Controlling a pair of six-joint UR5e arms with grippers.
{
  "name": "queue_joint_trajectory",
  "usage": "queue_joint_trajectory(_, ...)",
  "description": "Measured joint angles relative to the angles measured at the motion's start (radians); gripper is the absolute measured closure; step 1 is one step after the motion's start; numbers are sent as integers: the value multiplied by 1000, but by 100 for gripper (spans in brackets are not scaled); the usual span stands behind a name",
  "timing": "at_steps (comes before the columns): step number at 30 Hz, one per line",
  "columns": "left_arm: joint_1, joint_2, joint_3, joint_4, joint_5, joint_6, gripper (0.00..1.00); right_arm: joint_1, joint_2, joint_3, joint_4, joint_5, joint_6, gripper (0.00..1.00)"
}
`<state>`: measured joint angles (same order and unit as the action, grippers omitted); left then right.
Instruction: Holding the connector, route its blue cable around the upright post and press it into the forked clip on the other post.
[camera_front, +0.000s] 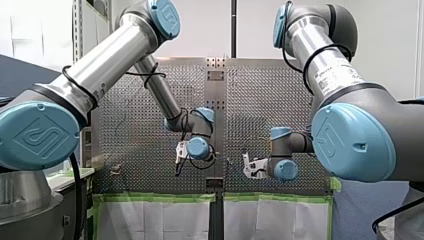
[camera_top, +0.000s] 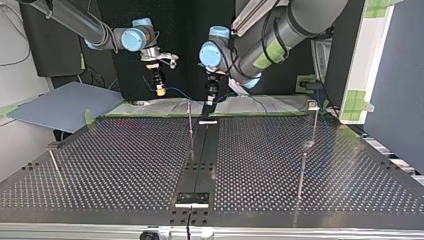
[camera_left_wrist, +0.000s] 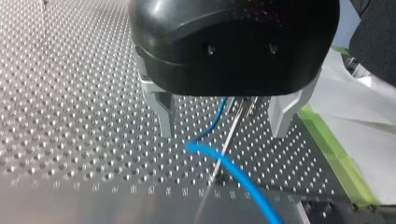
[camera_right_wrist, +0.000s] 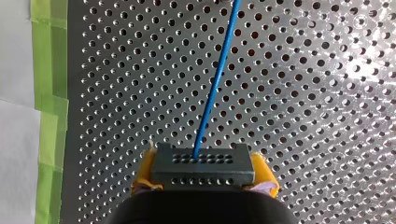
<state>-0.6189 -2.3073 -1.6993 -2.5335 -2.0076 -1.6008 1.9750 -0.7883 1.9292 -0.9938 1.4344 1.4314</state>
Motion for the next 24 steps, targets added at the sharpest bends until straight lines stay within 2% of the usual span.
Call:
queue_joint_trajectory(10,-37,0,0,14,-11,8,0,2,0,-5,4,0,-5,56)
queue_joint_trajectory(19,-43,-2,31,3,-32,9,0,13,0,-6,2,1,-7,56)
queue_joint_trajectory(24,-46,-4,52,-17,-47,9,0,9,0,-6,-2,0,-6,56)
